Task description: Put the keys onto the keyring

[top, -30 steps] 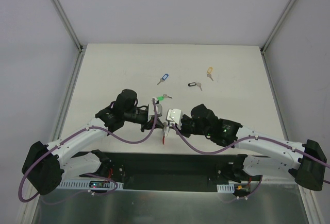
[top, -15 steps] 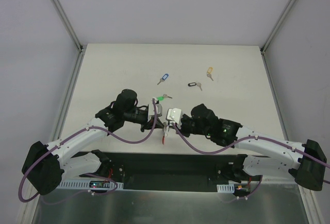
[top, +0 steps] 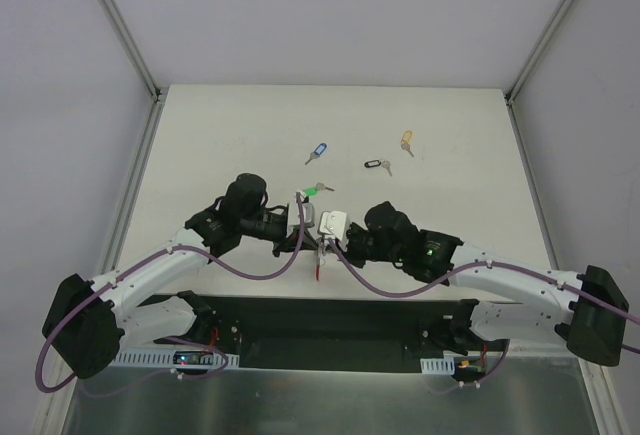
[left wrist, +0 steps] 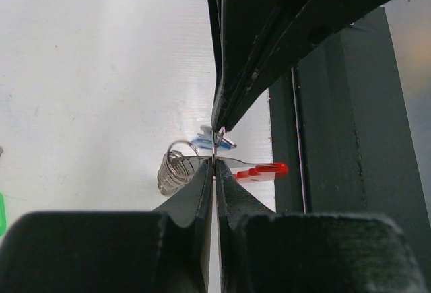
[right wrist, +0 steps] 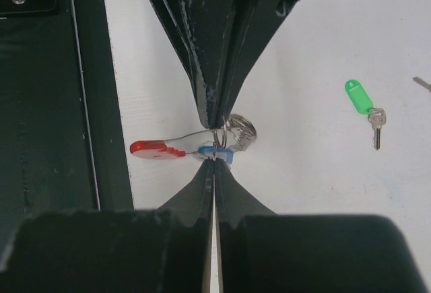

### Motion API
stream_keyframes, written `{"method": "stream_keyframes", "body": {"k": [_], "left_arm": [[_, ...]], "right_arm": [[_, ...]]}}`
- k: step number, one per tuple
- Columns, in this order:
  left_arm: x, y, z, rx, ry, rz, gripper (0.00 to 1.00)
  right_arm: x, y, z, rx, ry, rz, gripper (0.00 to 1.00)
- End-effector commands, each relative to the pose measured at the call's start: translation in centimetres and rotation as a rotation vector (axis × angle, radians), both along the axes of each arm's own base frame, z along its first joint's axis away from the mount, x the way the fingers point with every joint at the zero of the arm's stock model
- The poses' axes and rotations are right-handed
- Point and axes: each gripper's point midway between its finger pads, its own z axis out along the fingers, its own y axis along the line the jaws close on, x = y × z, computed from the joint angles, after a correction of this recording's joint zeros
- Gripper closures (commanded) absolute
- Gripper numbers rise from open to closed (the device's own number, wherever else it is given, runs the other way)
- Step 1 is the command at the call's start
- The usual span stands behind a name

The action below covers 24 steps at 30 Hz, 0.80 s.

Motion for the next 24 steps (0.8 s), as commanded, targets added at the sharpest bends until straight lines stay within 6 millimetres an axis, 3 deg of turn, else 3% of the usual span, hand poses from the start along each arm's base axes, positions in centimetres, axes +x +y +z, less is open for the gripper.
{"method": "stream_keyframes", "body": {"k": [1,12,24], "left_arm": [[-1.7,-0.7,1.2,-0.035,-0.018,-0.108,1.0],[-1.6,-0.3,1.0,-0.013,-0.054,-0.099,1.0],[-0.9,-0.1,0.4,0.018,-0.063,-0.067,1.0]], "right_arm": [[0.4,2.5,4.9,0.158,-0.057,0.041,0.99],[0.8,1.0,5.5,0.18,-0.063,-0.006,0.99],[-0.3,-1.5,5.1,0.097,-0.024,-0.02,0.99]]}}
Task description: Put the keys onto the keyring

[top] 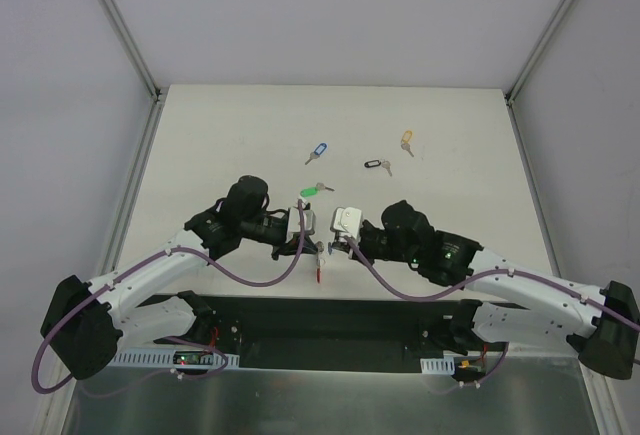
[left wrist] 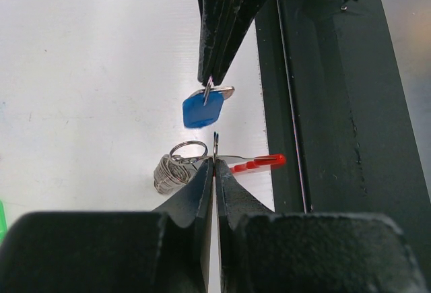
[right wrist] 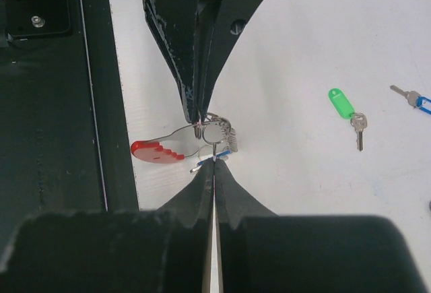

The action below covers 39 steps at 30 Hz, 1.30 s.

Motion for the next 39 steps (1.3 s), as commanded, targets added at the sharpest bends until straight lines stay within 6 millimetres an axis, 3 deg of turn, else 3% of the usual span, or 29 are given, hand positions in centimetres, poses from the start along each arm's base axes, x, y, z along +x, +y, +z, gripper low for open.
{"method": "stream_keyframes", "body": {"k": [1,13,39], "left_arm": [[-0.1,-0.3,0.6,0.0,-0.021,-0.022,1.0],[1.1,-0.1,-0.8,0.049,-0.041,0.015,1.0],[1.4,0.0,-0.4,0.035,-0.09,0.03,1.0]], "right_arm": [[0.0,-0.4,2.6,0.024,-0.008,-0.011,0.99],[-0.2,1.1,2.6,0.006,0.068,0.014,0.99],[1.2,1.4,1.2,-0.087,0.074,-0.035,0.99]]}}
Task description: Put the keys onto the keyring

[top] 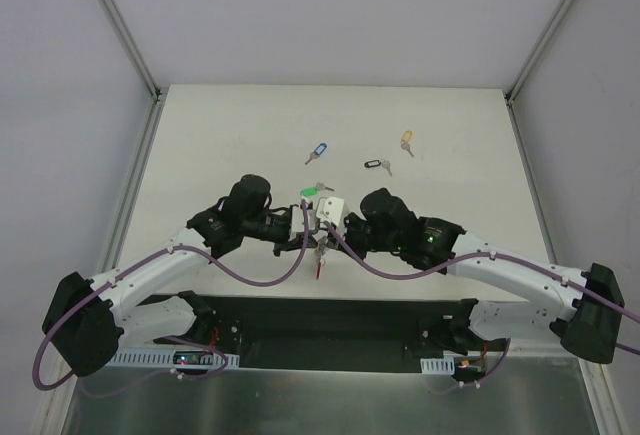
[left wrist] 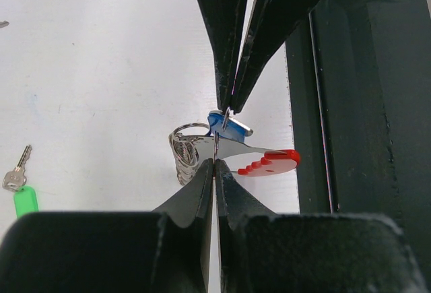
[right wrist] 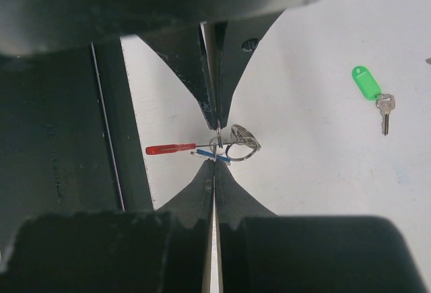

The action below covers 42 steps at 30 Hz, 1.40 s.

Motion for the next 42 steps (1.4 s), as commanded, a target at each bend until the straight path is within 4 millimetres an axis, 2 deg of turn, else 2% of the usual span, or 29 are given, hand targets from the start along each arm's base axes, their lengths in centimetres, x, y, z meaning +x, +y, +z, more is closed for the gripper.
{"method": "stream_keyframes", "body": {"k": [1,42], "left_arm": [[-0.1,0.0,0.1,-0.003,-0.017,-0.008,1.0],[-0.5,-0.3,0.1,-0.023,-0.003,-0.036,1.0]], "right_arm": [[0.9,0.5,2.0,0.029,-0.048,-0.013,0.99],[0.5,1.2,0.7,0.03,-0.031,0.04,0.99]]}}
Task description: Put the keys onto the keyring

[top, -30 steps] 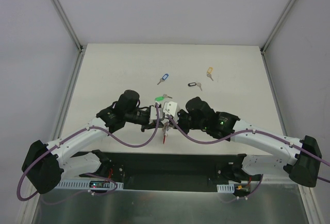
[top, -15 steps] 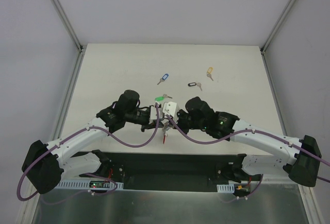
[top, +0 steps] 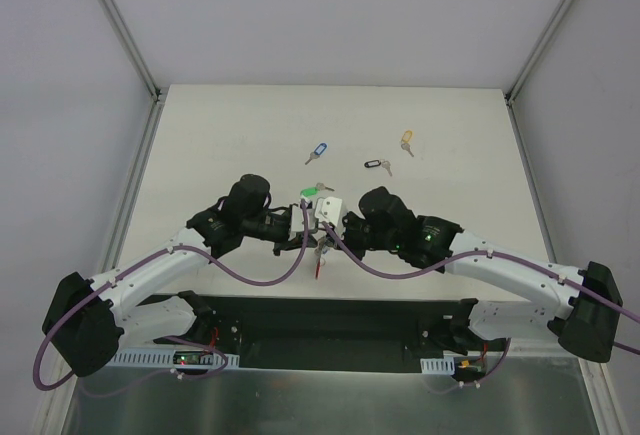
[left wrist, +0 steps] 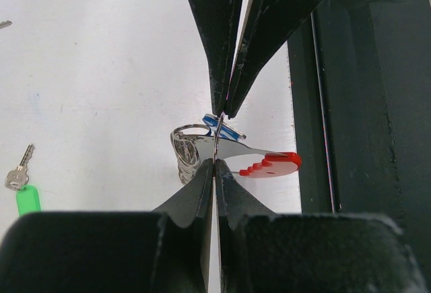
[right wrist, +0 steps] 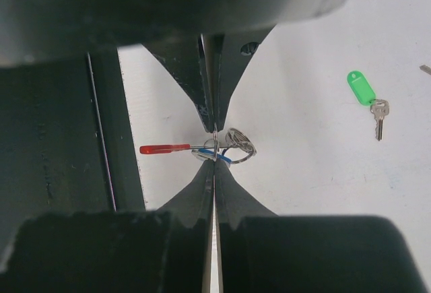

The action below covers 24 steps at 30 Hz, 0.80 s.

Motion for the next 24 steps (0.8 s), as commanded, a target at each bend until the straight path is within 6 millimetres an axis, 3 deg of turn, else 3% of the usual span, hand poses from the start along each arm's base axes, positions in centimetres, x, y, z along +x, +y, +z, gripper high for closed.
{"method": "stream_keyframes", "body": {"k": [1,13,24], "left_arm": [[-0.6,-0.2,0.1,-0.022,-0.003,-0.037,1.0],[-1.8,-0.4,0.5,-0.053,-0.013,-0.102,1.0],[-2.7,-0.4,0.7,-0.066,-0.022,-0.142,1.0]], "right_arm": [[0.1,1.0,0.9,0.039,-0.009,0.023,0.99],[-0.6,1.6,0.3,0.041,0.038,0.092,0.99],[-0.4,1.0,0.1,0.037,0.074,0.136,0.99]]}}
